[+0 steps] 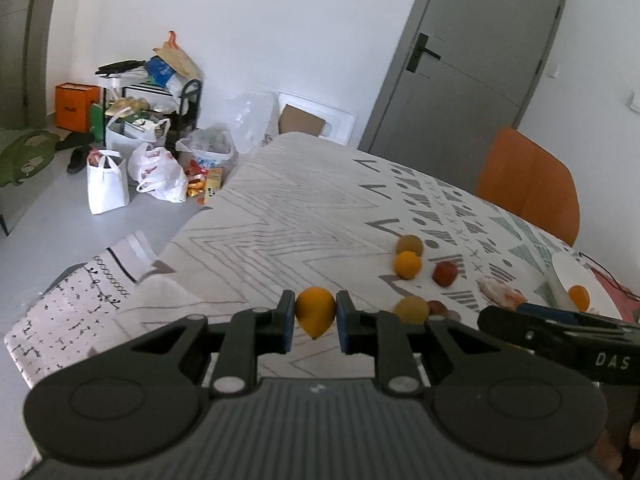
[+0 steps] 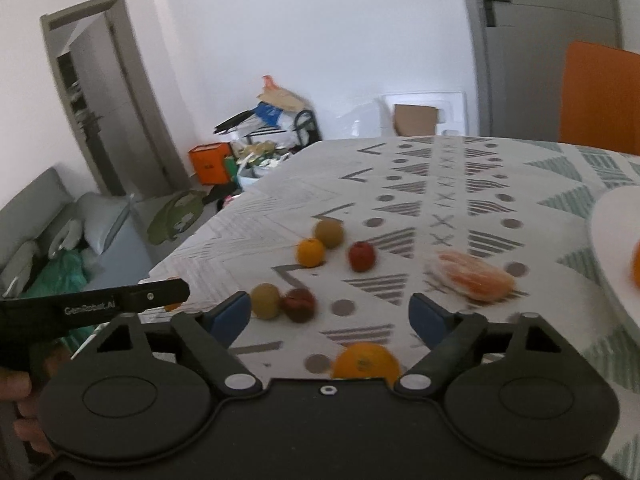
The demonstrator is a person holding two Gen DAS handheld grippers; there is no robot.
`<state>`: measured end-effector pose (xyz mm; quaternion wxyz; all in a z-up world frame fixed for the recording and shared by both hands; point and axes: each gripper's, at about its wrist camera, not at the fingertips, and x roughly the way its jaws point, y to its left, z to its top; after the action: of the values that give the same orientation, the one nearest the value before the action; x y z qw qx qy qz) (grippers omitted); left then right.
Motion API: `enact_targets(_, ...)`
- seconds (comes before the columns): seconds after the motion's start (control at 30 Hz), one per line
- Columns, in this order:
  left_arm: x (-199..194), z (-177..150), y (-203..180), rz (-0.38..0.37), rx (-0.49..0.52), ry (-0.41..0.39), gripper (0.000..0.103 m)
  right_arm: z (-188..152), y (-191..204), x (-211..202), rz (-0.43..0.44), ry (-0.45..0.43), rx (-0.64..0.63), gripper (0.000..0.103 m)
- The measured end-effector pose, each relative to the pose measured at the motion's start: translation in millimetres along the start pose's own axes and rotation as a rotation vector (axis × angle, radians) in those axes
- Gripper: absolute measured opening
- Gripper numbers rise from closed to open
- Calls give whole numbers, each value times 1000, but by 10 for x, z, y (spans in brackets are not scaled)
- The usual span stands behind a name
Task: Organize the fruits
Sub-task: 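Close the right gripper on the red plum, then carry the kumquat with the left gripper while the right gripper carries the plum to the plate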
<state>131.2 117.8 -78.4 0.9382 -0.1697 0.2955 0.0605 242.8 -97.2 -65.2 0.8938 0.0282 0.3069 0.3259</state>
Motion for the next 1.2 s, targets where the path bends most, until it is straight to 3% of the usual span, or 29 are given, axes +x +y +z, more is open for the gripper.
enact_targets(0.3, -92, 44, 233, 41, -30, -22, 20, 94, 222, 234, 18, 29, -52, 69)
enact_targets(0.47, -96, 41, 340, 54, -48, -25, 20, 101, 180, 236, 15, 47, -37, 47)
enact_targets(0.67, -47, 30, 293, 41, -43, -15, 20, 73, 119, 208, 8, 57, -33, 36)
enact_targets(0.83, -63, 39, 284, 38, -38, -21, 20, 52, 110, 278, 15, 80, -29, 35)
enact_targets(0.93, -76, 42, 310, 38, -48, -22, 20, 27, 156, 353, 8, 108, -53, 21)
enact_targets(1.2, -29, 89, 62, -9, -2, -8, 20, 32, 9, -81, -18, -5, -11, 20)
